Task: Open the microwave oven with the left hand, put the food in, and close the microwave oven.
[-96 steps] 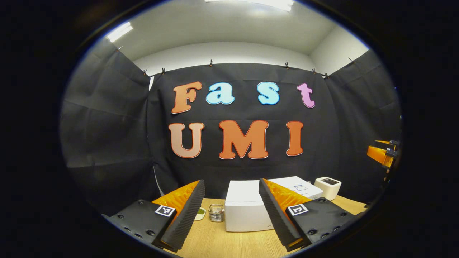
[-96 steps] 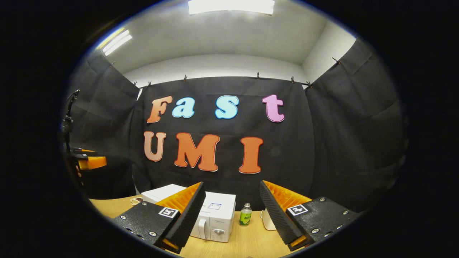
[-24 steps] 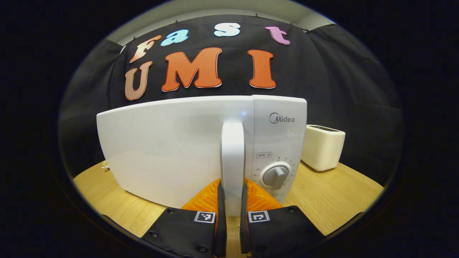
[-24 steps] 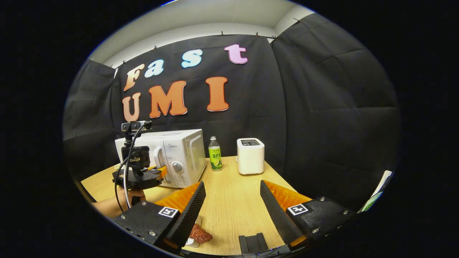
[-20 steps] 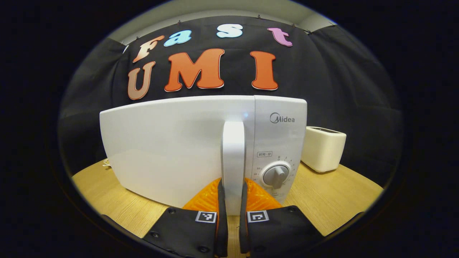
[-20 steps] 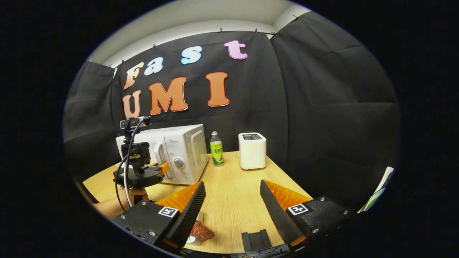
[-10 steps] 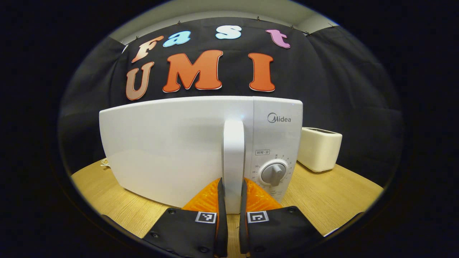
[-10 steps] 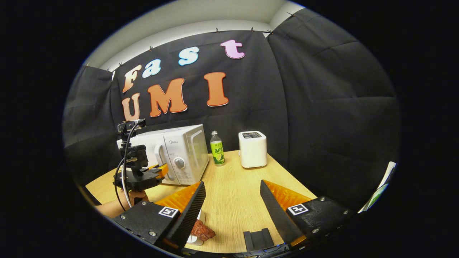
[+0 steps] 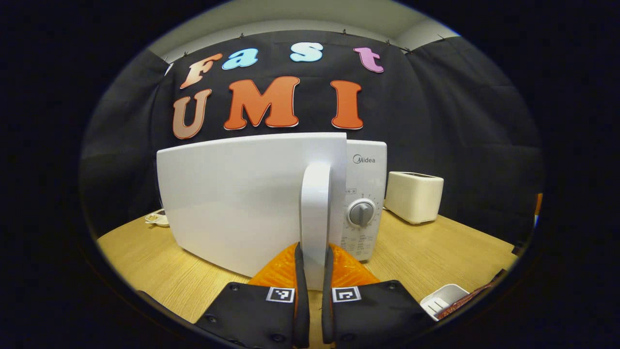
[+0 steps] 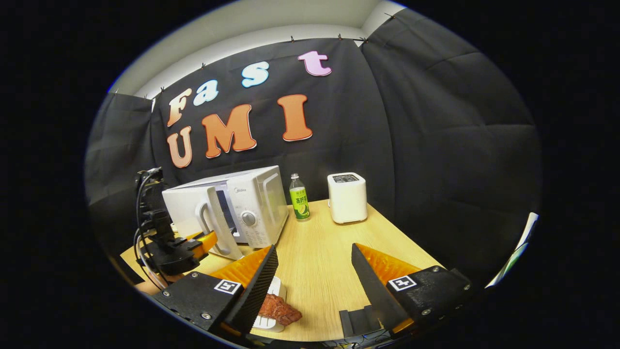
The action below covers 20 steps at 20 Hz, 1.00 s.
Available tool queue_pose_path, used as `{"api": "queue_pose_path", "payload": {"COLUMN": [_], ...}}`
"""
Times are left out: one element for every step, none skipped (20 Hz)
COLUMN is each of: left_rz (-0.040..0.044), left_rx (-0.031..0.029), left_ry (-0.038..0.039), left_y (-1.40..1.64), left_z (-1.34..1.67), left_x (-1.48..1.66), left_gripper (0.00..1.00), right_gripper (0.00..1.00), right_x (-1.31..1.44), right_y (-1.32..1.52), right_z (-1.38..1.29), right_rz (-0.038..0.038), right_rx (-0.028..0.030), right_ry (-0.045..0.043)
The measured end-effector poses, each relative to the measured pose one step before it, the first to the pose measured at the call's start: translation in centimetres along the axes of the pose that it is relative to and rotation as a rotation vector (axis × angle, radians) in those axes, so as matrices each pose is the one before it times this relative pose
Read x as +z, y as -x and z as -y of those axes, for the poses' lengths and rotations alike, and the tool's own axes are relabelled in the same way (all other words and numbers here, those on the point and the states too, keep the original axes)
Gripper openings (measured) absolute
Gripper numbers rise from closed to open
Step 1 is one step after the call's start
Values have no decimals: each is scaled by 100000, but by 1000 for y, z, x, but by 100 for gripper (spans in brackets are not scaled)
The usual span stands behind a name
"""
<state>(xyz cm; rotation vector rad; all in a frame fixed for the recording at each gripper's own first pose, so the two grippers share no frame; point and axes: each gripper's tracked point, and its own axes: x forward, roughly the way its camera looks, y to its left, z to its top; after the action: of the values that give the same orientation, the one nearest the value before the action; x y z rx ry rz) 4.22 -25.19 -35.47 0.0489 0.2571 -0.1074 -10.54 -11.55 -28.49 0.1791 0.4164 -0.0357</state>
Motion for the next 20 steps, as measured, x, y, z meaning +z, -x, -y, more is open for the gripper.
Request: {"api": "queue_pose_path", "payload": {"left_rz": [315,725,42,632,134,282,308,355,522,794,276,310,31,265,565,-141,96,19,-60,318], "left_rx": [-747,-654,-259,-461,-194,-133,131,350,859,955,1539,1374,1094,445,838,1725,1771,1946,2022,1984], "left_ry": [-517,-1206,-884,-704,-490,-462,-29,-754,-652,-680,-170,183,436,-6,-52,-5,-881,-1066,-733,-1044], "left_y": [1282,1192,1236,1315,1253,1201,1204,1197,872,1131,924,914,843,770,734,740,649,472,491,268], "left_z": [-537,-448,-676,-666,-808,-893,-812,-904,-998,-1136,-1316,-1282,-1228,-1119,-1190,-1436,-1508,-1537,-1403,-1455], "left_x": [-169,-34,-228,-48,-167,-140,-182,10,-216,-51,-200,-85,-237,-72,-21,-141,-145,-154,-170,-175], "left_gripper": [14,14,14,14,14,14,14,13,14,14,14,14,14,14,14,14,14,14,14,14], "right_gripper": [95,95,95,95,95,95,95,95,95,95,95,95,95,95,95,95,95,95,95,95], "right_x": [-83,-72,-6,-48,-75,-77,-16,-111,-67,-41,38,-18,-5,-28,-4,-49,-1,-63,34,-69], "right_y": [53,5,44,39,48,38,77,59,116,152,75,111,13,4,49,50,-31,83,-28,-30], "right_z": [-342,-242,-277,-261,-266,-270,-166,-65,-145,-260,-64,9,52,-132,-142,-8,-78,-27,-155,-183], "right_rz": [-85,-81,50,-113,-201,-230,-202,-241,-315,-112,58,-15,-126,-222,-326,-269,-170,-222,-181,-431], "right_rx": [265,70,146,148,367,147,-95,-279,-137,121,-534,-613,-850,-376,-267,-501,-440,-870,-304,-482], "right_ry": [530,546,512,428,366,273,166,87,106,333,393,481,331,180,83,60,359,296,362,43]}}
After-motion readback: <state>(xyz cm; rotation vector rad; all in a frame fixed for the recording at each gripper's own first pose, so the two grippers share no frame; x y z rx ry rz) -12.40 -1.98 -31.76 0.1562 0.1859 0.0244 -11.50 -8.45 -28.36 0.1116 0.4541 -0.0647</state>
